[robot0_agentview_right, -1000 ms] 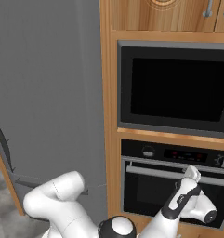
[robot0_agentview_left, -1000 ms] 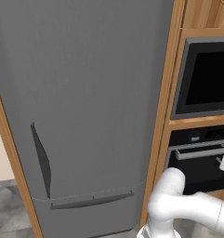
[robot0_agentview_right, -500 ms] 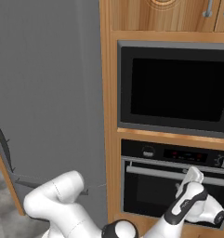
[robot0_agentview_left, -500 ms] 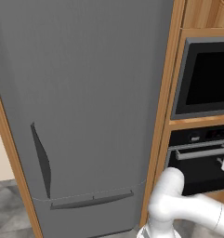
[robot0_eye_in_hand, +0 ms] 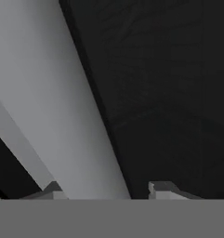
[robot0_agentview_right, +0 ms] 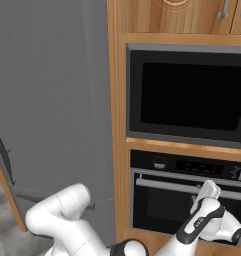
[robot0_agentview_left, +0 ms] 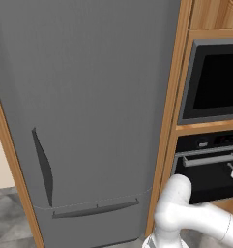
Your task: Take the fish from the oven and place it on the plate on the counter.
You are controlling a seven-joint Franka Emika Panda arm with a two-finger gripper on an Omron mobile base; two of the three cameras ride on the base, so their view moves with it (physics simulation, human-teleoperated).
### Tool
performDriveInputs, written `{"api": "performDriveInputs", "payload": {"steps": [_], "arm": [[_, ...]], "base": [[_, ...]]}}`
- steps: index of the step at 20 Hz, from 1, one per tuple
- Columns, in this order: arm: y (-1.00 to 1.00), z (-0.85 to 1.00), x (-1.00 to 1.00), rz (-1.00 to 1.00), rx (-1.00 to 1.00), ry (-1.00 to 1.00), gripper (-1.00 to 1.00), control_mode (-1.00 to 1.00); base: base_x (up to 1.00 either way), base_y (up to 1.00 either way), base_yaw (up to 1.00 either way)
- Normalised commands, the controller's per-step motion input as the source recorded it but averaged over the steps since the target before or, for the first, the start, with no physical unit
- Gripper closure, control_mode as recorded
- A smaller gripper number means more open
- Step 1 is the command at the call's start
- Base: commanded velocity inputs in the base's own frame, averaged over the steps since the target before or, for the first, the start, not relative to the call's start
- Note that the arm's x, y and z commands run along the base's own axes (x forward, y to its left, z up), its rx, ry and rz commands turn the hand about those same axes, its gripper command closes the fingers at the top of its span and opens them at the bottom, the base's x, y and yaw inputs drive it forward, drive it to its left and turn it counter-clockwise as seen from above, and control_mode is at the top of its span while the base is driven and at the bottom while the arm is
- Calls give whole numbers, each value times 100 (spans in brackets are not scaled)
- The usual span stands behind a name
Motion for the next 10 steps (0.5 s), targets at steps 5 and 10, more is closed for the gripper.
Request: {"api": "performDriveInputs", "payload": {"steps": [5, 10], "arm": [[29, -14, 43, -20, 0, 0, 100, -100], [42, -10, 33, -24, -3, 0, 100, -100]], "base": [[0, 0, 0], [0, 0, 0]]}}
